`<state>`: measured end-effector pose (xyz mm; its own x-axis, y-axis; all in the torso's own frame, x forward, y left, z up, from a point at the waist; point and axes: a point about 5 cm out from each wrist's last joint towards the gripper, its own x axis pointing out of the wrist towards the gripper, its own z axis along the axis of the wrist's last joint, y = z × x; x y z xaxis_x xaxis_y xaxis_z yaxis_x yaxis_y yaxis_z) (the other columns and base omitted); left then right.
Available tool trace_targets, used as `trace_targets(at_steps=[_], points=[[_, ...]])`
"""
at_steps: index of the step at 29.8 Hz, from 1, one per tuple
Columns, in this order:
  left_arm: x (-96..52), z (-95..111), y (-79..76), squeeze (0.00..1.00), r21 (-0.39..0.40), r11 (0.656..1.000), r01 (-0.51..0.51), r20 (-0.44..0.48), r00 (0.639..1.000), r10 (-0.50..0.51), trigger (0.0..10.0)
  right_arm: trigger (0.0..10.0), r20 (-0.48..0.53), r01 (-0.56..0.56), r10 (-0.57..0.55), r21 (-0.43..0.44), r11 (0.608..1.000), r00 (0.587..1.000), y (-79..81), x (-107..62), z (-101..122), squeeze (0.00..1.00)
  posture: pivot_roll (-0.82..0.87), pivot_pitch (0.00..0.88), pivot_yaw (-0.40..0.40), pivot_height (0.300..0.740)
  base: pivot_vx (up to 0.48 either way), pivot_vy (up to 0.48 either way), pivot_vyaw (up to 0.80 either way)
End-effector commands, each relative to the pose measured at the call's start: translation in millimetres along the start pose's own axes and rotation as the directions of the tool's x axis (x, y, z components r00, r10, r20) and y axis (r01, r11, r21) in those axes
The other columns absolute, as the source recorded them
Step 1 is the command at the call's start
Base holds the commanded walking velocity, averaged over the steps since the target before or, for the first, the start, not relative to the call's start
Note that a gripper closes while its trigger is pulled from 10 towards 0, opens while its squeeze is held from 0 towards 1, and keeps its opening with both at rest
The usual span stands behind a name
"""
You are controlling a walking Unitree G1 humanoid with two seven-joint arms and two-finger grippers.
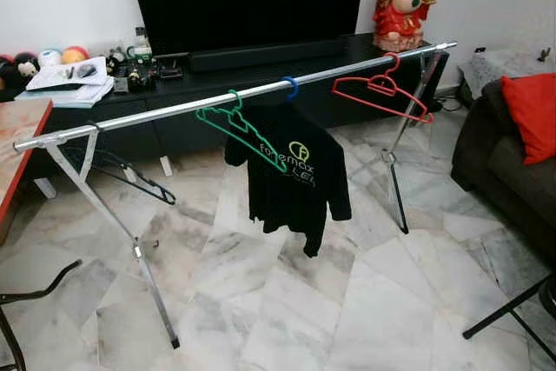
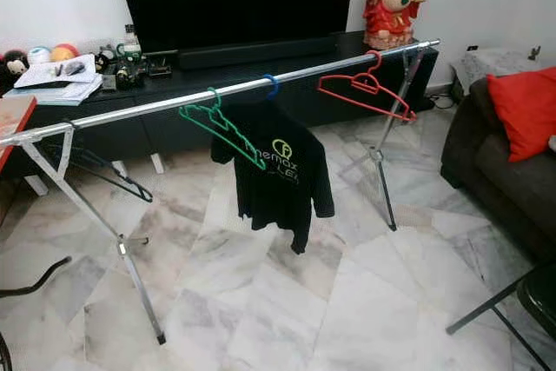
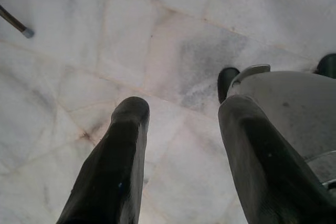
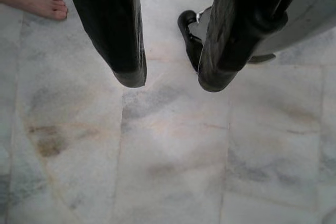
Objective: Hang hanger
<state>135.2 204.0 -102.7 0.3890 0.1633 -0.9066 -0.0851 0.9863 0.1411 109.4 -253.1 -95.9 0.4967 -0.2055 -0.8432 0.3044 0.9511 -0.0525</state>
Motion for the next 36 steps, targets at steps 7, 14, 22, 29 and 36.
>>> trace_targets(at_steps=[7,14,22,29,36], points=[[-0.5,-6,2.4,0.0,0.0,1.0,-0.003,-0.018,1.0,0.003,10.0,10.0,-0.011,0.013,-0.012,0.009,1.0,1.0,1.0,1.6,3,0.0,0.05,0.0,0.045,0.74,0.0,0.0,-0.75],[-0.3,-4,0.5,0.0,0.007,1.0,0.002,-0.009,1.0,-0.002,10.0,10.0,0.014,-0.01,0.01,0.0,1.0,1.0,16.0,6.4,17,0.0,0.04,0.0,0.054,0.74,0.0,-0.256,-0.74],[-0.2,-2,-2.0,0.0,-0.004,1.0,0.007,-0.001,1.0,-0.007,10.0,10.0,0.022,-0.019,0.019,-0.016,1.0,1.0,13.9,6.8,21,0.0,0.03,0.0,0.042,0.74,0.0,0.0,-0.74],[-0.5,-4,-4.8,0.0,-0.028,1.0,0.01,-0.004,1.0,-0.01,10.0,10.0,0.012,-0.017,0.017,-0.028,0.999,1.0,9.5,6.2,19,0.0,0.05,0.0,0.026,0.74,0.0,0.0,-0.74],[-0.6,-5,-4.9,0.0,-0.034,0.999,0.017,0.001,1.0,-0.017,10.0,10.0,0.006,-0.025,0.025,-0.042,0.999,1.0,9.6,5.8,18,0.0,0.05,0.0,0.022,0.74,0.0,0.0,-0.74]])
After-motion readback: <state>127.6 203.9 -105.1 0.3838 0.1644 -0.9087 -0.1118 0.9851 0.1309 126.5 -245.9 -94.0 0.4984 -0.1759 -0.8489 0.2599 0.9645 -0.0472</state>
